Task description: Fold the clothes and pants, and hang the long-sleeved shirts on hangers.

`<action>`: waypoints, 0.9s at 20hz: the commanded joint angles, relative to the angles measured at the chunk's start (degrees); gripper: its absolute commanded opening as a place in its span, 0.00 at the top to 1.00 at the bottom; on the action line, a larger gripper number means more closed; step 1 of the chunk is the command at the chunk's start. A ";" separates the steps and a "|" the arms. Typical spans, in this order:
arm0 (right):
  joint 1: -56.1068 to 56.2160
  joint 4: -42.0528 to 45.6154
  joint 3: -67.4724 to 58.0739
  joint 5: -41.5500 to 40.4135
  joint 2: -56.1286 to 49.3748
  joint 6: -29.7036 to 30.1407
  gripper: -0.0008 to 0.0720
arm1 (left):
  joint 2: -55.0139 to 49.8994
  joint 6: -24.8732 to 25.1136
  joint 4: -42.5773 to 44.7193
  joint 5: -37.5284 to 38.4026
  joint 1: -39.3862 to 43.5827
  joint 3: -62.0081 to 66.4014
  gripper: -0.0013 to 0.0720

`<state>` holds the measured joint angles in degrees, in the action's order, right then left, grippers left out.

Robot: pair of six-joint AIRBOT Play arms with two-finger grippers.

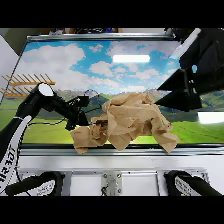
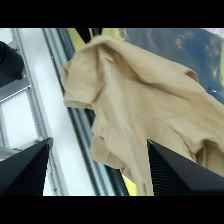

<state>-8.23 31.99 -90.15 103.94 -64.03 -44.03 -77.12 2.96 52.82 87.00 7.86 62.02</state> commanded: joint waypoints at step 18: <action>-0.24 -14.27 39.87 -15.82 -0.90 38.27 0.08 | -0.02 0.00 0.04 0.44 0.00 0.00 0.96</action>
<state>-12.27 17.82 -50.63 90.61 -64.07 -7.05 -77.12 2.96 52.84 87.37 7.86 62.02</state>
